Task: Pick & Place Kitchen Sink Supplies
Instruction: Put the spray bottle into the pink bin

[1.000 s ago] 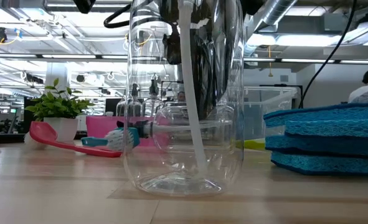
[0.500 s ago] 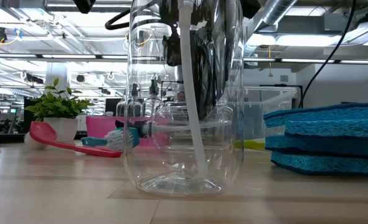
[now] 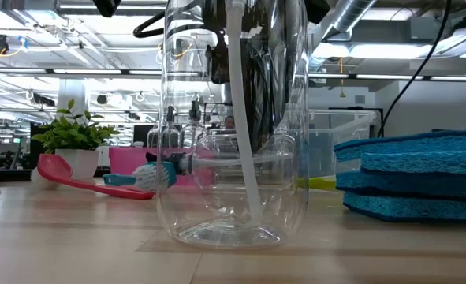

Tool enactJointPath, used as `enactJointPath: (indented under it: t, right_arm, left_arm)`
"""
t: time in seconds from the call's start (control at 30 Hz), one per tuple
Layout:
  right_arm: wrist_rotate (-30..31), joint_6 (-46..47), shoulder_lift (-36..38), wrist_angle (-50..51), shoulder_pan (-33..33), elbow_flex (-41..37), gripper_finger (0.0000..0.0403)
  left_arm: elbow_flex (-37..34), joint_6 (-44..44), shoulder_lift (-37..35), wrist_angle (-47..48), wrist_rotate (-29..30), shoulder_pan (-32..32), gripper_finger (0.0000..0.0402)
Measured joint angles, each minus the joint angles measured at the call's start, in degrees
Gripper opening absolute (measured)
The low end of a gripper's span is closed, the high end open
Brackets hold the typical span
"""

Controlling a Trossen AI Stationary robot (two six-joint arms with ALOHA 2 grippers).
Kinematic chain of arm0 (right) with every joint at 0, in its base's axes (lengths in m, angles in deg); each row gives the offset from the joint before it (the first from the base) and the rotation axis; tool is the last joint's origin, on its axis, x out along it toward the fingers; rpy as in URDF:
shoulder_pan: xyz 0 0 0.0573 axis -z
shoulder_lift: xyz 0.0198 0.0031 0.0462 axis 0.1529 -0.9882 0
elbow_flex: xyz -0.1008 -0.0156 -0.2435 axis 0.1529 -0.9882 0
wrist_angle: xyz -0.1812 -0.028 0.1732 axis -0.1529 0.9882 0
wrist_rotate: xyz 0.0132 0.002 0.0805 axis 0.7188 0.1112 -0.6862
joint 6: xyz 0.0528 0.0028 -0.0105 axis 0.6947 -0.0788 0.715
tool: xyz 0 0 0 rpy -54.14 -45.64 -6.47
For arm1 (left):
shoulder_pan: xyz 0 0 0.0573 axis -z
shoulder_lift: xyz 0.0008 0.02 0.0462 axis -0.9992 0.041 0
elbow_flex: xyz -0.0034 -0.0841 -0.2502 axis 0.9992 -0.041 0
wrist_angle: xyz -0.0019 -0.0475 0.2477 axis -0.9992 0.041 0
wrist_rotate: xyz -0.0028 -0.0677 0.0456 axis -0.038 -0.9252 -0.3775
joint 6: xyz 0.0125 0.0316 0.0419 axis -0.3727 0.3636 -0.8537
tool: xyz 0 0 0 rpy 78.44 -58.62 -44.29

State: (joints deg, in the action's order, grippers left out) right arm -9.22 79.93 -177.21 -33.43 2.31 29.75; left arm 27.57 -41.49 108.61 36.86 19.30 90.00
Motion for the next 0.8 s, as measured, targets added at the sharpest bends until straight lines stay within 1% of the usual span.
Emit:
enactJointPath:
  t: [0.17, 0.4, 0.8]
  right_arm:
    - [-0.3, -0.1, 0.0, 0.0, 0.0, -0.1, 0.0337]
    - [-3.4, 0.6, 0.1, -3.0, 0.1, -2.7, 0.0344]
    - [-2.7, -0.2, -0.1, -4.1, -0.1, -3.2, 0.0369]
  left_arm:
    - [0.0, 0.0, 0.0, 0.0, 0.0, 0.0, 0.021]
    - [0.0, 0.0, 0.0, 0.0, 0.0, 0.0, 0.021]
    - [0.0, 0.0, 0.0, 0.0, 0.0, 0.0, 0.021]
